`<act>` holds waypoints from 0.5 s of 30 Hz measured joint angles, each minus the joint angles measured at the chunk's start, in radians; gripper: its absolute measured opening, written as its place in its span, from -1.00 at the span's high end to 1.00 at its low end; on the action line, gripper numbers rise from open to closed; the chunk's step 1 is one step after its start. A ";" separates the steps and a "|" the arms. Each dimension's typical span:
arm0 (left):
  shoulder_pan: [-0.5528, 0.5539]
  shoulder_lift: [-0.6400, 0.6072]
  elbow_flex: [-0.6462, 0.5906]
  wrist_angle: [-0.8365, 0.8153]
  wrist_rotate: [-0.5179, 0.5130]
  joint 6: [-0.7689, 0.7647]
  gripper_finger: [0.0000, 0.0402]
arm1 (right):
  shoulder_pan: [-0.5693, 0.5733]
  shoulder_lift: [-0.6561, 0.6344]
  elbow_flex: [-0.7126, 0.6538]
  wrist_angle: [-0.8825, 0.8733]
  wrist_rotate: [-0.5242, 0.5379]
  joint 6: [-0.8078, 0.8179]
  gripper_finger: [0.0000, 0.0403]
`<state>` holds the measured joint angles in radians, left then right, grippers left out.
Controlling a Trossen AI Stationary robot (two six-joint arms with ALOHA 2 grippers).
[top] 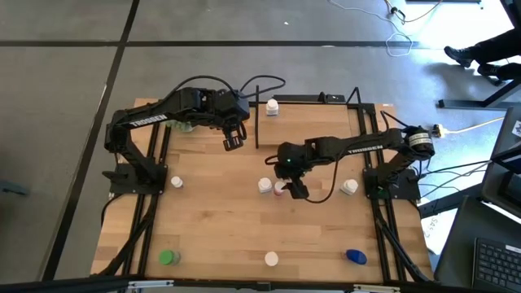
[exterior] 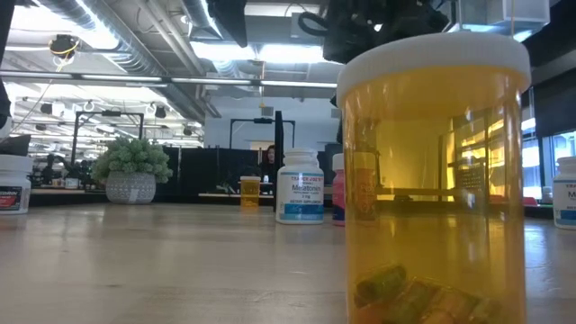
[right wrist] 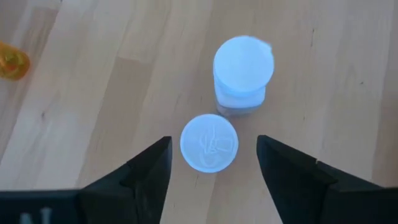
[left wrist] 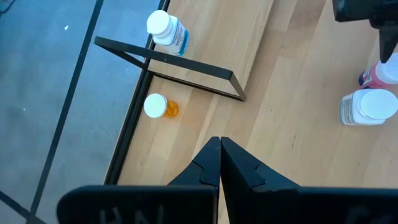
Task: Pick and place medicine bottles onto shelf by color
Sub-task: Put the pink medicine bottle on the shelf
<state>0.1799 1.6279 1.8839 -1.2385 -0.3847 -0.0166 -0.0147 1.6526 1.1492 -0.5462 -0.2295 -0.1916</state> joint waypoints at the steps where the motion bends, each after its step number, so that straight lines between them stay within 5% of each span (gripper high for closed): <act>1: 0.000 0.000 0.000 0.000 0.000 0.000 1.00 | 0.000 0.006 0.000 -0.002 0.000 -0.015 -0.18; 15: 0.000 0.000 0.000 0.000 0.000 0.000 1.00 | 0.000 0.070 0.000 -0.002 -0.041 -0.079 -0.18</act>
<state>0.1799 1.6279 1.8839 -1.2385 -0.3847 -0.0166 -0.0147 1.7228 1.1496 -0.5479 -0.2703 -0.2710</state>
